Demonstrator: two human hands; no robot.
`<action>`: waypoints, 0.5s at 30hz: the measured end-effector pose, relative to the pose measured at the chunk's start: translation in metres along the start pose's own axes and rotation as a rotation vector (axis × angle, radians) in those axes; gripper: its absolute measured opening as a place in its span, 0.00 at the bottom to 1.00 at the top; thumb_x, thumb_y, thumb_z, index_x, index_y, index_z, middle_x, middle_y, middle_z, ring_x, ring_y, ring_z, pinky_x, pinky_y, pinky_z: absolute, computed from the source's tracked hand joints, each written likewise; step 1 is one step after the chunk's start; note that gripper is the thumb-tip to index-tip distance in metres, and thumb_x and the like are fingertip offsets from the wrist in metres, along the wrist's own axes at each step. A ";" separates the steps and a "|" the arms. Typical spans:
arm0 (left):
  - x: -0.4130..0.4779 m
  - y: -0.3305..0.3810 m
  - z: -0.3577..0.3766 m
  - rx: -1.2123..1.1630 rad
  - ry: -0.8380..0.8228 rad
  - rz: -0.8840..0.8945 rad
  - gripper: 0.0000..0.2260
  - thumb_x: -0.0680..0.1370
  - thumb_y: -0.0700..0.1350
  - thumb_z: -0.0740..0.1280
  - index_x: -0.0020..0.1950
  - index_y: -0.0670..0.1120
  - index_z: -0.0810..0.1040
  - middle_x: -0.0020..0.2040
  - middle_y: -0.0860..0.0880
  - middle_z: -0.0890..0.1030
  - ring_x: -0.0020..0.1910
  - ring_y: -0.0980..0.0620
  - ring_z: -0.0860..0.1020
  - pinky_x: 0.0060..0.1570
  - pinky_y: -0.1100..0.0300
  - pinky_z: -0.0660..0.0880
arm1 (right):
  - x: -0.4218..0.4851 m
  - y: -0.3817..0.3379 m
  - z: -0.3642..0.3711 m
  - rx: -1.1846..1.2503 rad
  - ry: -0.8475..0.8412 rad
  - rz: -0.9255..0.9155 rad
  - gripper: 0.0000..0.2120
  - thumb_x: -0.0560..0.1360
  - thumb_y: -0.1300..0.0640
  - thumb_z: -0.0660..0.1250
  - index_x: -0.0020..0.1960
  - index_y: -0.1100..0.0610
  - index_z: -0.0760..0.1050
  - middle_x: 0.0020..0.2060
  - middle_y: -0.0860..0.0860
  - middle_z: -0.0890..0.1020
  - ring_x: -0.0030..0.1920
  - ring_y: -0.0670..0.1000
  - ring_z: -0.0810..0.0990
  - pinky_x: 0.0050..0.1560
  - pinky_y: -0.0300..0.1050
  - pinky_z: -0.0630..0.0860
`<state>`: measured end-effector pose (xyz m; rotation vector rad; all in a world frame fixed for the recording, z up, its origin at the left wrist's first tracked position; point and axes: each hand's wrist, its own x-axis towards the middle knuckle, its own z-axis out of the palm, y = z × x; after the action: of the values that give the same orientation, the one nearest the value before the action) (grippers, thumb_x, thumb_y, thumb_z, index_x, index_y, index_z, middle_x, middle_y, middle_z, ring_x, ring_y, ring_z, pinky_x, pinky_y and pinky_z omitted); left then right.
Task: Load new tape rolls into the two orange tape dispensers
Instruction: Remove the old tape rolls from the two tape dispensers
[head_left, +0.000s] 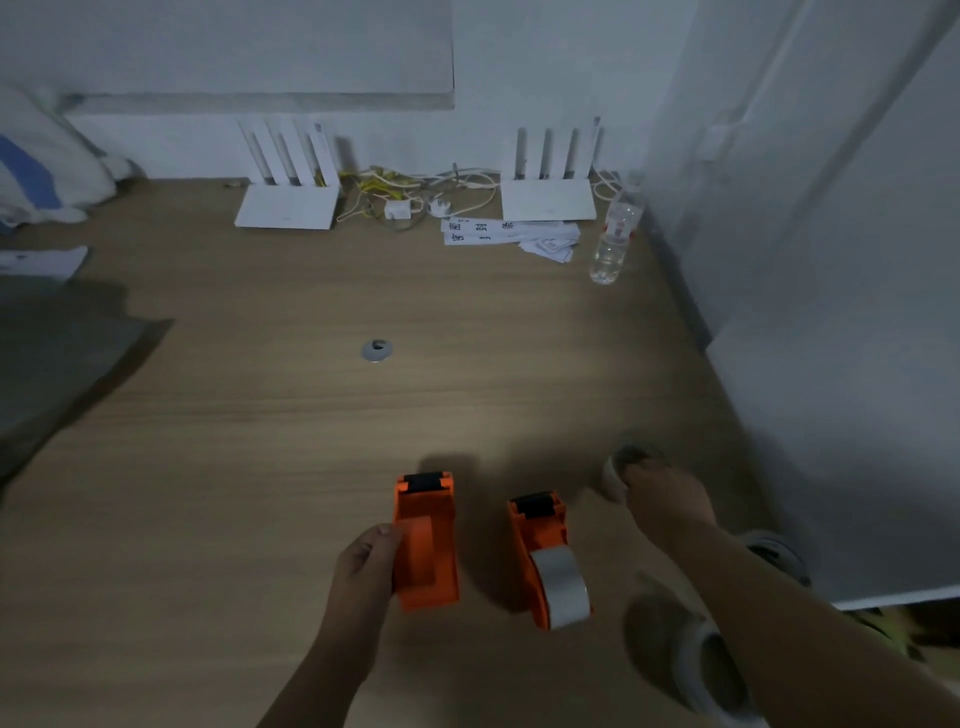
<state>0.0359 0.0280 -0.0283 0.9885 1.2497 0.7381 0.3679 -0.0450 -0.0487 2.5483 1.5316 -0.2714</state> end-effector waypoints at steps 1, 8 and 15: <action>0.001 -0.001 0.000 0.005 0.007 -0.002 0.09 0.80 0.43 0.61 0.41 0.42 0.76 0.36 0.42 0.70 0.35 0.49 0.68 0.33 0.57 0.66 | 0.001 0.000 0.005 -0.015 -0.005 0.003 0.13 0.76 0.61 0.58 0.56 0.53 0.77 0.55 0.52 0.82 0.56 0.57 0.80 0.49 0.49 0.77; 0.001 -0.001 -0.002 0.014 0.036 0.031 0.12 0.80 0.43 0.60 0.39 0.39 0.76 0.34 0.42 0.69 0.36 0.48 0.66 0.35 0.56 0.64 | 0.004 -0.004 0.015 -0.003 0.010 0.007 0.11 0.75 0.61 0.60 0.54 0.56 0.77 0.53 0.54 0.82 0.56 0.58 0.78 0.49 0.51 0.78; -0.005 0.011 0.001 0.026 0.059 0.066 0.11 0.78 0.45 0.60 0.37 0.45 0.74 0.32 0.44 0.68 0.33 0.50 0.65 0.33 0.56 0.62 | -0.019 -0.076 -0.012 0.577 0.100 0.062 0.11 0.75 0.57 0.62 0.57 0.53 0.75 0.53 0.54 0.79 0.52 0.56 0.79 0.50 0.52 0.78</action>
<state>0.0363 0.0279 -0.0160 1.0394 1.2854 0.8093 0.2929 -0.0231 -0.0361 3.0739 1.5848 -0.6746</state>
